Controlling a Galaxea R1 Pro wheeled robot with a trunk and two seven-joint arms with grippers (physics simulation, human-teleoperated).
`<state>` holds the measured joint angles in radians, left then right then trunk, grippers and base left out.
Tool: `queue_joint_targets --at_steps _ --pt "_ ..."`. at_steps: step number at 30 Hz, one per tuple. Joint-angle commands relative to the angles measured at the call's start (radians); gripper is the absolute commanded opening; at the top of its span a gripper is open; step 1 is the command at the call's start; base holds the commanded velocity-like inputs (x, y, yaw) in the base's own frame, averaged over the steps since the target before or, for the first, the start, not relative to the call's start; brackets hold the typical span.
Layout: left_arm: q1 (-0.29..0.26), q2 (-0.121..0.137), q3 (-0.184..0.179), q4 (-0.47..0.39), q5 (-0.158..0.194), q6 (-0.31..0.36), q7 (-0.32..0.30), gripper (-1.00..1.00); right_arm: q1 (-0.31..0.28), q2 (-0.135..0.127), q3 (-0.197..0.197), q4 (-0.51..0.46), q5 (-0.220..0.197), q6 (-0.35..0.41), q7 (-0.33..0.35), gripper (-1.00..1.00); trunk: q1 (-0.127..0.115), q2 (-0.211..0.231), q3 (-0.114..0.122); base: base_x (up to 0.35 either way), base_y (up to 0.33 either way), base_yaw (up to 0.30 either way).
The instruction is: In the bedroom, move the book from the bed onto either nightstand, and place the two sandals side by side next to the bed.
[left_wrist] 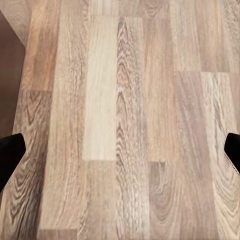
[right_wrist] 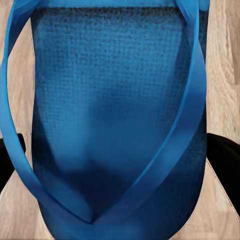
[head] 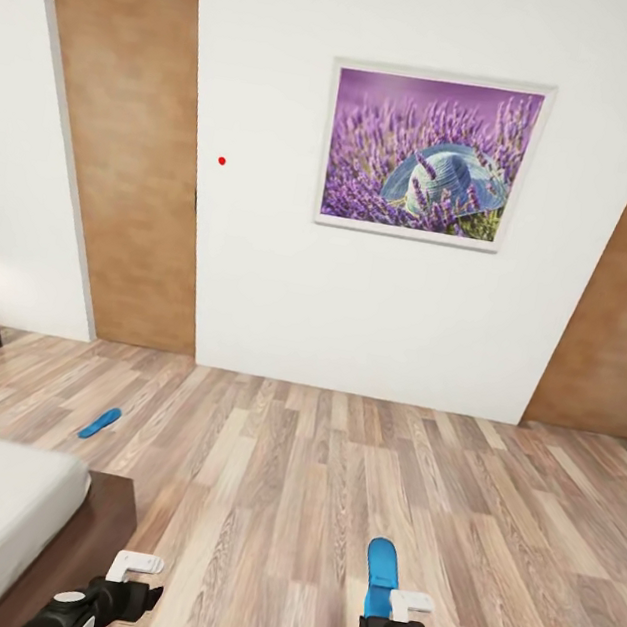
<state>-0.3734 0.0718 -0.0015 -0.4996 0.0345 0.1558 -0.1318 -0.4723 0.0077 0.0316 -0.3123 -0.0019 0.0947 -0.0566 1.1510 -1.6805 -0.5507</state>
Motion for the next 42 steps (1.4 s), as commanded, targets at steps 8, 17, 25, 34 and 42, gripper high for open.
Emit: queue_joint_targets --at_steps 8,17,25,34,42 --pt "0.000 0.000 0.000 -0.002 0.003 0.007 -0.003 1.00 0.000 0.000 0.003 -0.002 0.000 0.007 -0.005 -1.00 0.001 0.000 -0.001 0.347 -0.090 0.000" --pt "0.000 0.000 0.000 -0.002 0.003 0.006 -0.003 1.00 0.000 0.000 0.002 -0.002 0.000 0.007 -0.005 -1.00 0.001 0.000 -0.001 0.347 -0.031 0.000" --pt "0.000 0.000 0.000 -0.002 0.003 0.005 -0.003 1.00 0.000 0.000 0.002 -0.003 -0.001 0.007 -0.005 -1.00 0.001 0.000 -0.001 0.347 -0.005 0.000" --pt "0.000 0.000 0.000 -0.002 0.003 0.005 -0.003 1.00 0.000 -0.001 0.002 -0.002 -0.001 0.007 -0.005 -1.00 0.001 0.000 -0.001 0.347 -0.001 0.000" --pt "0.000 0.000 0.000 -0.002 0.003 0.005 -0.002 1.00 0.000 0.000 0.002 -0.002 -0.001 0.007 -0.005 -1.00 0.001 0.000 -0.001 0.347 0.000 0.000"
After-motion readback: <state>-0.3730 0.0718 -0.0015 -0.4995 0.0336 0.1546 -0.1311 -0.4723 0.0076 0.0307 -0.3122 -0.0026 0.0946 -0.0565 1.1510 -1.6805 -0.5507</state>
